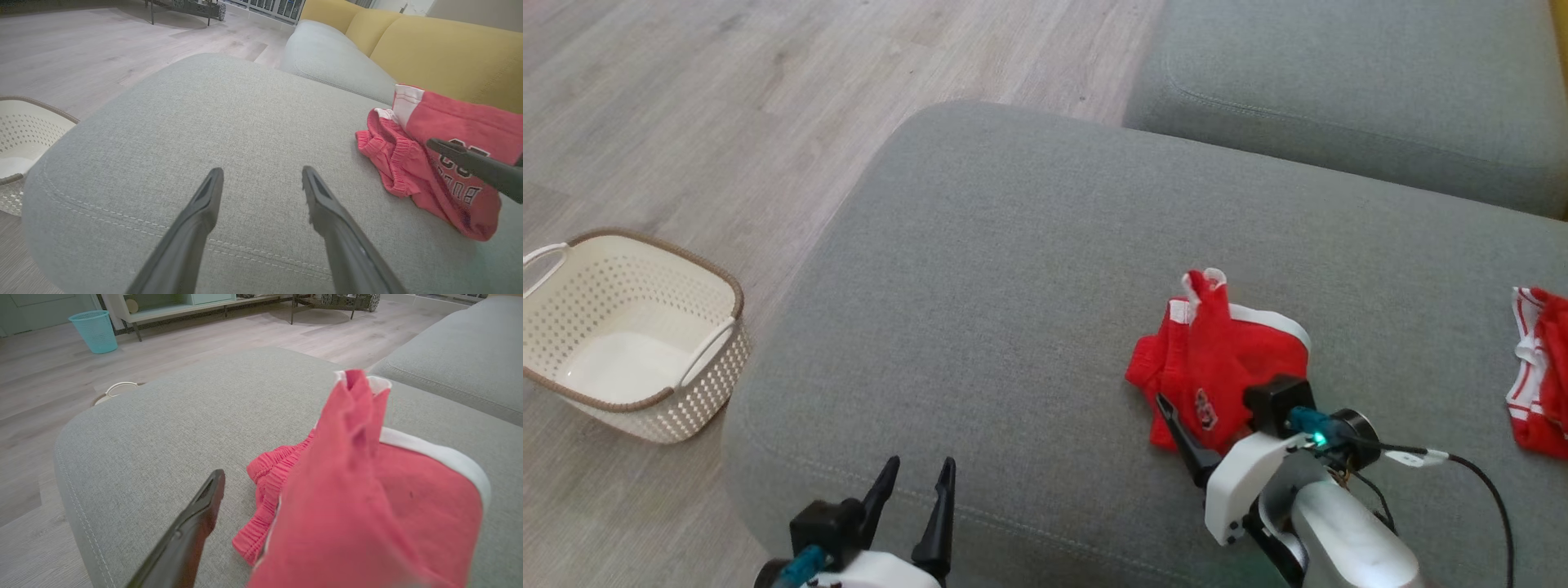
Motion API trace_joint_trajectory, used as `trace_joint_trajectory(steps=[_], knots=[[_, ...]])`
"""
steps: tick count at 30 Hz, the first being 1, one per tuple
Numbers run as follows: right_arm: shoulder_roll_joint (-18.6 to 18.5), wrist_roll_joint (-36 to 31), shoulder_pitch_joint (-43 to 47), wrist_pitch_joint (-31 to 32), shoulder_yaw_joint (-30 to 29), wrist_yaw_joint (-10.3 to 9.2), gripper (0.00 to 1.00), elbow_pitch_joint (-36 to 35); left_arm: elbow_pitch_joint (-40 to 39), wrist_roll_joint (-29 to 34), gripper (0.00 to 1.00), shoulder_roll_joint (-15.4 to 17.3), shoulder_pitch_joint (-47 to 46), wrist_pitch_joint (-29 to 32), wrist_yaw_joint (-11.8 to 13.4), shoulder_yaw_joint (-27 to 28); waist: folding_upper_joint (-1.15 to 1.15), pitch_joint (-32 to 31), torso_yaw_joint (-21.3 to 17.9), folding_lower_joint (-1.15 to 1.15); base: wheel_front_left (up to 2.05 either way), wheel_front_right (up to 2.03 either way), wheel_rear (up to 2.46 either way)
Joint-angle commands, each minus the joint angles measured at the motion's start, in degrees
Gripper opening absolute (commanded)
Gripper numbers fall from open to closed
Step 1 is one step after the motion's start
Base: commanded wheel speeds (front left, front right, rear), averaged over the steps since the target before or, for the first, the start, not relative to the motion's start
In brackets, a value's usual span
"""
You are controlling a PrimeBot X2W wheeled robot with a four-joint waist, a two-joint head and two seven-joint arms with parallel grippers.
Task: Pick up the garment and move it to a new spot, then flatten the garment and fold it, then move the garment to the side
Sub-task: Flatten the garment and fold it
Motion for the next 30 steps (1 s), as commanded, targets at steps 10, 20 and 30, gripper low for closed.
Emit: trace_joint_trajectory(steps=[10,20,30], knots=[[0.37,1.54,-3.37,0.15,-0.35,-0.01,1.00,-0.18,-0.75,-0.04,1.00,-0.33,-2.33,-0.70,-0.42,1.64,0.00,-0.72,1.02,0.00,0.00,0.00,0.00],[0.37,11.87,-1.79,-0.23,1.76,-0.01,1.00,-5.24,-1.44,0.38,1.00,-0.33,-2.07,-0.70,-0.32,3.43,0.00,-2.31,-1.93,0.00,0.00,0.00,0.00],[0.37,6.48,0.23,-0.67,-9.09,-0.01,1.00,-16.65,-4.29,0.44,1.00,-0.33,-2.24,-0.70,0.01,5.32,0.00,-2.84,-6.27,0.00,0.00,0.00,0.00]])
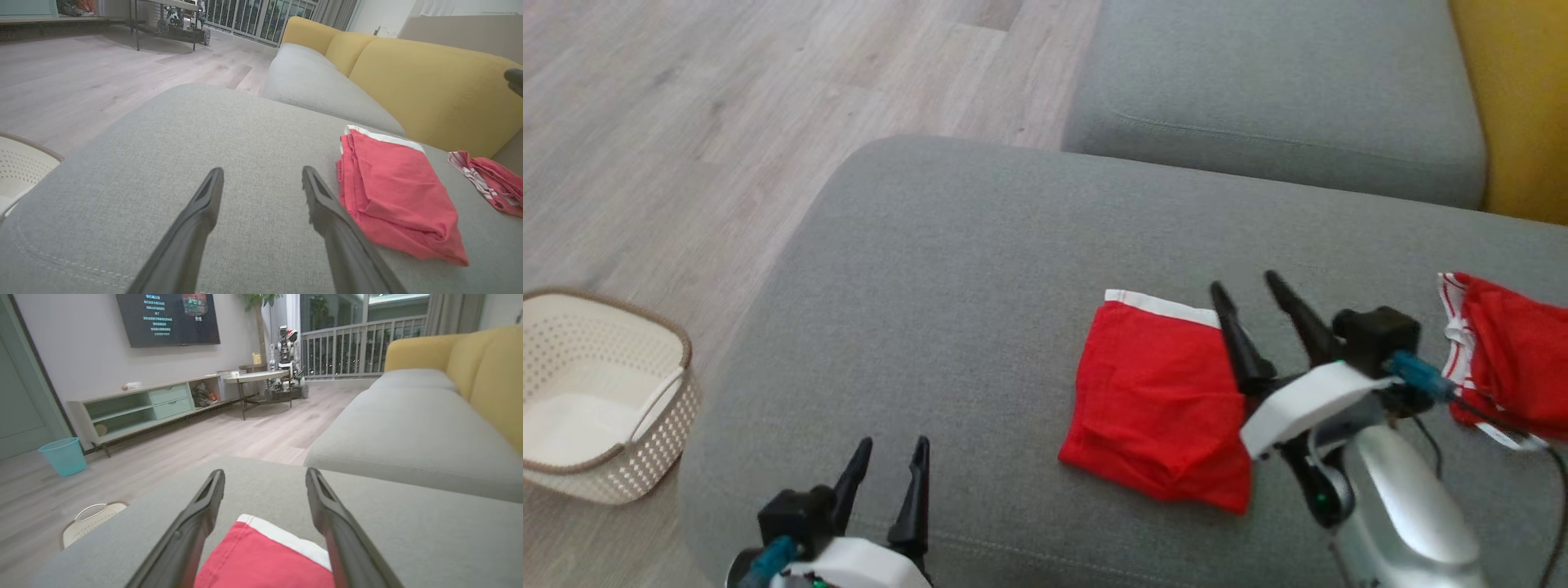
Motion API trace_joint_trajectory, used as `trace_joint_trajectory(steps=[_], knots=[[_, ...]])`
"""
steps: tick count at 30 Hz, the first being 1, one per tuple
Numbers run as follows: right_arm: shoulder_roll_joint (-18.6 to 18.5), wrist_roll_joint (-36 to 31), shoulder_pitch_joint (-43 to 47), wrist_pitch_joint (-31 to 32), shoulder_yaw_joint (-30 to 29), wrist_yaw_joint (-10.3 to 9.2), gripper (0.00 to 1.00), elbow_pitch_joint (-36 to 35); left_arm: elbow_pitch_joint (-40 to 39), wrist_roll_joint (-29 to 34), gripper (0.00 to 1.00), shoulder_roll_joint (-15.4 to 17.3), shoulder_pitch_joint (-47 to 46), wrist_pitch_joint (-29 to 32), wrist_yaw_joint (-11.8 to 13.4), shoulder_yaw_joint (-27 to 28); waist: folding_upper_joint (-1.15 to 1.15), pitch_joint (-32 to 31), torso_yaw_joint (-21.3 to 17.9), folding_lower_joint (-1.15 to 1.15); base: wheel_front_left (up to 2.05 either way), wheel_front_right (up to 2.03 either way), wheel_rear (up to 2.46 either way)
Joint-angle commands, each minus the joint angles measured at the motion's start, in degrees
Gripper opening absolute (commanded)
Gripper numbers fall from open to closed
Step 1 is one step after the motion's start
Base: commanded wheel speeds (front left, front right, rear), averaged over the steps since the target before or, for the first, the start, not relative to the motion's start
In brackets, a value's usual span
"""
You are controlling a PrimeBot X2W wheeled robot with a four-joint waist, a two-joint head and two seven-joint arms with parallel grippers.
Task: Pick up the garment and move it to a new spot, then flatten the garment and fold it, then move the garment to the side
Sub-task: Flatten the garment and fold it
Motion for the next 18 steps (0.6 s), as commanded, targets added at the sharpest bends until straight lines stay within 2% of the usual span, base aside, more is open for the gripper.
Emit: trace_joint_trajectory(steps=[1,9,14,18], knots=[[0.31,-2.89,0.89,-0.72,-1.40,-0.02,1.00,-4.92,-3.05,-0.07,1.00,-0.34,-2.24,-0.70,0.32,2.48,0.00,-0.15,-1.19,0.00,0.00,0.00,0.00],[0.31,-11.15,10.03,-0.75,-7.86,-0.02,1.00,-16.22,-6.14,0.21,1.00,-0.34,-1.36,-0.70,0.95,3.78,0.00,-0.20,-3.38,0.00,0.00,0.00,0.00],[0.31,-10.68,15.72,-0.76,-12.74,-0.02,1.00,-21.47,-8.30,0.76,1.00,-0.34,-0.14,-0.70,1.59,4.64,0.00,-0.04,-4.70,0.00,0.00,0.00,0.00],[0.31,-10.40,18.39,-0.76,-14.51,-0.02,1.00,-23.27,-9.70,0.78,1.00,-0.34,1.08,-0.70,1.74,5.29,0.00,0.10,-5.32,0.00,0.00,0.00,0.00]])
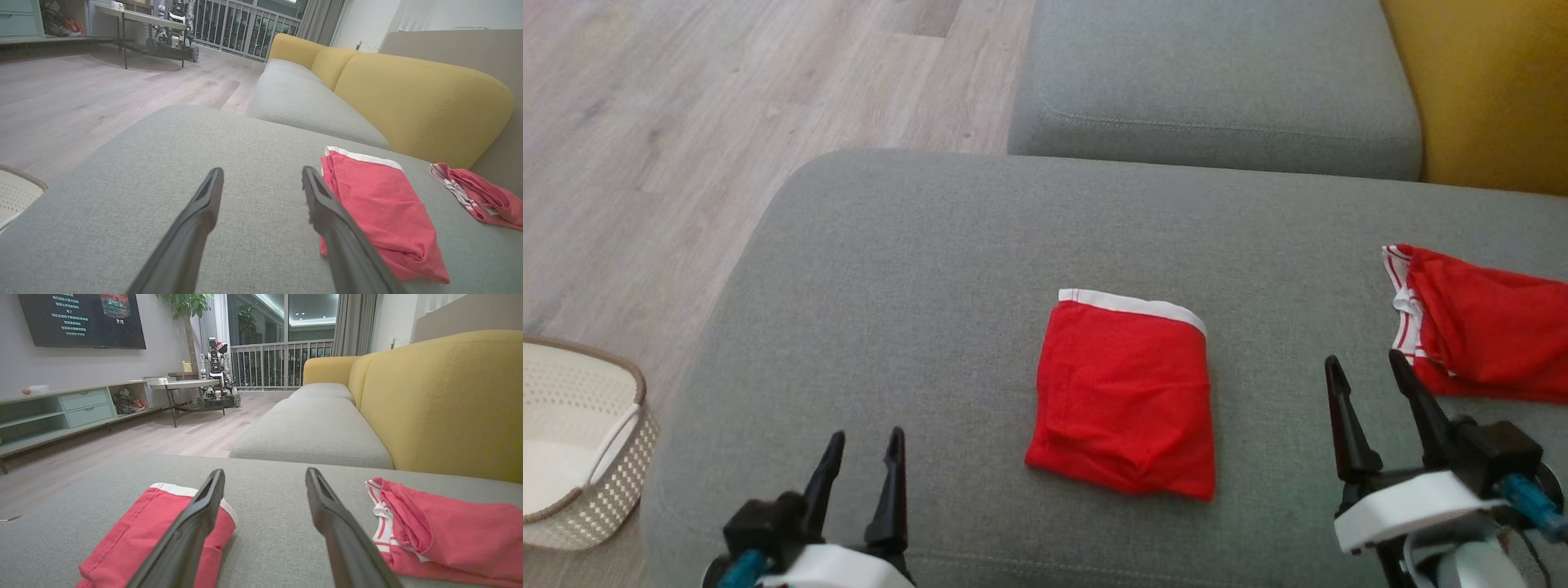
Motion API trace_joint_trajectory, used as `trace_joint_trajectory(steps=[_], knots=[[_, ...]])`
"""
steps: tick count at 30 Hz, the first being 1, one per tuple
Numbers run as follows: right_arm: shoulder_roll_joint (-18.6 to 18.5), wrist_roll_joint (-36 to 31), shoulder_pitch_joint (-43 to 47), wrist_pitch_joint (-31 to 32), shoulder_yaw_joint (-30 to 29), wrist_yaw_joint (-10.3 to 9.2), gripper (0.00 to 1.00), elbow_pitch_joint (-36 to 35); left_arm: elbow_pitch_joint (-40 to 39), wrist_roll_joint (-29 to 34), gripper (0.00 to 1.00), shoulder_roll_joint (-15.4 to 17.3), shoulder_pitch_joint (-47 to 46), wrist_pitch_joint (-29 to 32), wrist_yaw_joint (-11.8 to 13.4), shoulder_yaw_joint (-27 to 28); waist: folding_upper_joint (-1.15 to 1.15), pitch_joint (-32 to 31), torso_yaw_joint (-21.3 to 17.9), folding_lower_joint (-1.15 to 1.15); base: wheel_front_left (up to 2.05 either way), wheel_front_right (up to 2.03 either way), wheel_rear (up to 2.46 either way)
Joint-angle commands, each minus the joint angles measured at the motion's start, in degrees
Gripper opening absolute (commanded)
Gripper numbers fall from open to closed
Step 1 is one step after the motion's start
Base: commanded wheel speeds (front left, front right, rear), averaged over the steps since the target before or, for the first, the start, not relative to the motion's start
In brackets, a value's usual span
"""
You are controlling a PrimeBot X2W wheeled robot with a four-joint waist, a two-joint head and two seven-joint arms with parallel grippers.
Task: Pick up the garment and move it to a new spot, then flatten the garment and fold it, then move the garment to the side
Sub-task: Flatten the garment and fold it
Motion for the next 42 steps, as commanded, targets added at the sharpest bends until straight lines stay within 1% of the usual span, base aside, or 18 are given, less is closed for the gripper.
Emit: trace_joint_trajectory(steps=[1,15,21,22,23,24,28,31,36,39,42], knots=[[-0.02,0.22,-1.49,-0.54,1.03,-0.02,1.00,-2.33,-2.32,-0.32,1.00,-0.33,-1.72,-0.70,0.38,2.56,0.00,0.07,-0.17,0.00,0.00,0.00,0.00],[-0.02,0.46,0.09,-0.54,0.15,-0.02,1.00,-2.28,-4.33,1.04,1.00,-0.33,-1.13,-0.70,0.31,2.94,0.00,0.28,0.15,0.00,0.00,0.00,0.00],[-0.02,0.31,0.09,-0.54,0.39,-0.02,1.00,-1.61,-3.86,1.10,1.00,-0.33,-1.44,-0.70,-0.05,1.99,0.00,0.86,1.32,0.00,0.00,0.00,0.00],[-0.02,0.36,-0.05,-0.54,0.67,-0.02,0.81,-1.52,-3.86,1.05,1.00,-0.33,-1.47,-0.70,-0.06,1.83,0.00,1.04,1.54,0.00,0.00,0.00,0.00],[-0.02,0.26,-0.25,-0.54,0.98,-0.02,0.14,-1.56,-3.84,1.00,1.00,-0.33,-1.43,-0.70,-0.05,1.66,0.00,1.22,1.76,0.00,0.00,0.00,0.00],[-0.02,-0.03,-0.44,-0.54,1.45,-0.02,0.00,-1.59,-3.81,0.97,1.00,-0.33,-1.38,-0.70,-0.04,1.48,0.00,1.43,1.97,0.00,0.00,0.00,0.00],[-0.02,-0.59,-1.59,-0.54,3.48,-0.02,0.00,-0.80,-3.74,0.83,1.00,-0.33,-1.44,-0.70,-0.05,0.97,0.00,2.31,2.67,0.00,0.00,0.00,0.00],[-0.02,-0.70,-3.97,-0.24,6.33,-0.02,0.00,1.39,-3.68,0.72,1.00,-0.33,-1.96,-0.70,-0.14,0.31,0.00,3.67,3.55,0.00,0.00,0.00,0.00],[-0.02,-0.43,-9.47,2.52,9.76,-0.02,0.00,9.72,-3.33,0.32,1.00,-0.33,-3.38,-0.70,-0.16,-1.00,0.00,5.76,5.41,0.00,0.00,0.00,0.00],[-0.02,-0.06,-12.56,3.74,9.58,-0.02,0.00,15.90,-2.89,0.21,1.00,-0.33,-4.21,-0.70,-0.23,-2.07,0.00,6.70,6.88,0.00,0.00,0.00,0.00],[-0.02,-1.24,-14.80,5.12,8.69,-0.02,0.00,22.06,-2.44,0.18,1.00,-0.33,-4.76,-0.70,-0.14,-2.95,0.00,7.19,8.48,0.00,0.00,0.00,0.00]])
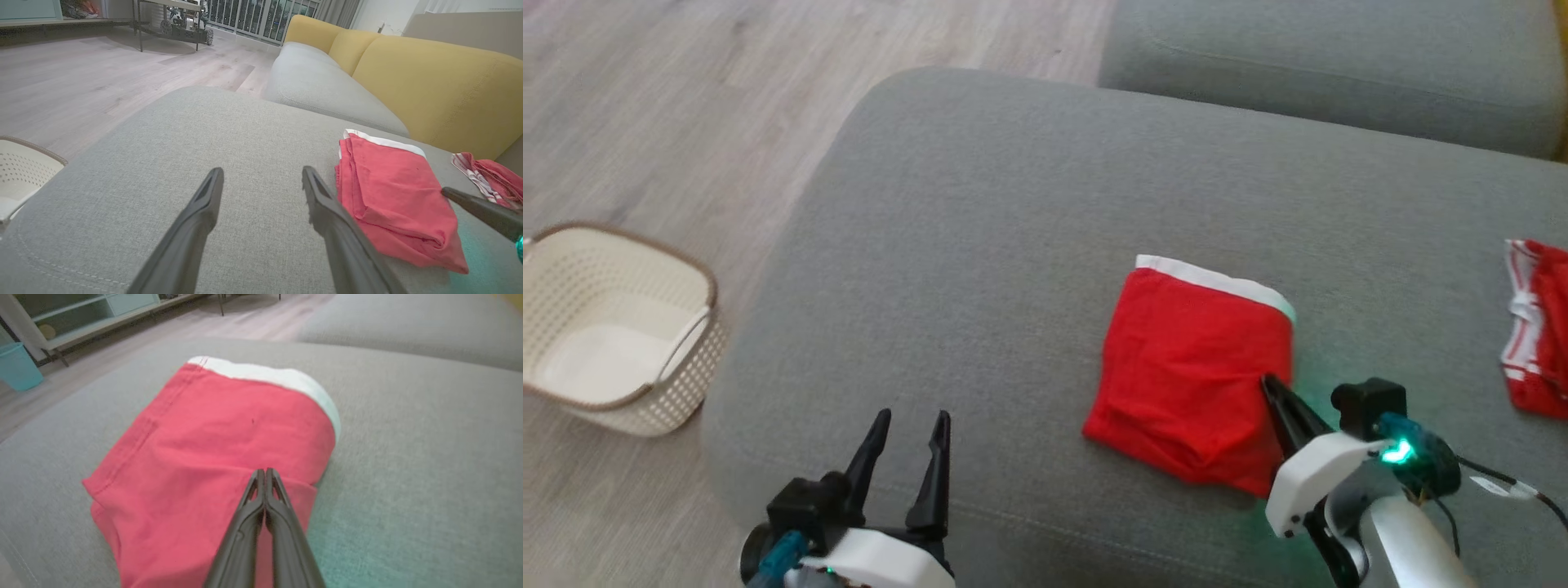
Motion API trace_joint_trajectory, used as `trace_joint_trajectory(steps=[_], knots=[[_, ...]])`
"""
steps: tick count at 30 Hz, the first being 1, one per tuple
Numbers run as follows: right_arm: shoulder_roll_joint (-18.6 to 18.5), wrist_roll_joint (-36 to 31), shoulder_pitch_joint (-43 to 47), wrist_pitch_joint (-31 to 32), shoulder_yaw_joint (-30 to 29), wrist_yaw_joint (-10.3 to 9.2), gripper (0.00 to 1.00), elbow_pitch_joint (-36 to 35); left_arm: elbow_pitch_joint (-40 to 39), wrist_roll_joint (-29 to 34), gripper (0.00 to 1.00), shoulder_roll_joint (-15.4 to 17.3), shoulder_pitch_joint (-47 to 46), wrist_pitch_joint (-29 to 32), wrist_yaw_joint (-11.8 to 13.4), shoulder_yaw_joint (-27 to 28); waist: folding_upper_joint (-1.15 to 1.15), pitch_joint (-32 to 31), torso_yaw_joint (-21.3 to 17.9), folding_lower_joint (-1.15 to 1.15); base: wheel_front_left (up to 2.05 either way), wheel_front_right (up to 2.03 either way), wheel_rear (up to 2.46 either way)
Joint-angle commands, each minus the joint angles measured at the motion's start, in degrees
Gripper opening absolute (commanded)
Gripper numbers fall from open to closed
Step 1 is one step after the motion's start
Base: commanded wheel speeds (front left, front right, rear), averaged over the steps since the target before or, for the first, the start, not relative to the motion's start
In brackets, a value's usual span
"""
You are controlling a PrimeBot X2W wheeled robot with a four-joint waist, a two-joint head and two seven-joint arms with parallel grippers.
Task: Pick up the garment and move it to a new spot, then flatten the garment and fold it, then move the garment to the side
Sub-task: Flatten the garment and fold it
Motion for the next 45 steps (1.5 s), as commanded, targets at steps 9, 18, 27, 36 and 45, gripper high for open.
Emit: trace_joint_trajectory(steps=[9,18,27,36,45], knots=[[-0.36,2.06,-1.32,1.23,1.56,-0.02,0.00,8.15,-0.69,0.11,1.00,-0.33,-1.73,-0.70,0.39,2.37,0.00,-0.19,1.90,0.00,0.00,0.00,0.00],[-0.36,4.82,-5.17,-3.59,3.17,-0.02,0.00,4.45,-0.46,-0.31,1.00,-0.33,-2.78,-0.70,0.50,0.87,0.00,-0.47,1.74,0.00,0.00,0.00,0.00],[-0.36,5.92,-12.60,-3.92,6.93,-0.02,0.00,6.27,-0.57,-0.80,1.00,-0.33,-3.99,-0.70,0.57,-0.53,0.00,2.17,6.72,0.00,0.00,0.00,0.00],[-0.36,-0.75,-18.93,-4.71,3.32,-0.02,0.00,18.88,-2.12,-2.18,1.00,-0.33,-4.84,-0.70,2.12,-0.77,0.00,6.68,9.66,0.00,0.00,0.00,0.00],[-0.36,-1.36,-21.91,-5.70,2.27,-0.02,0.00,25.17,-1.61,-2.65,1.00,-0.33,-5.19,-0.70,2.79,-1.23,0.00,6.46,9.81,0.00,0.00,0.00,0.00]])
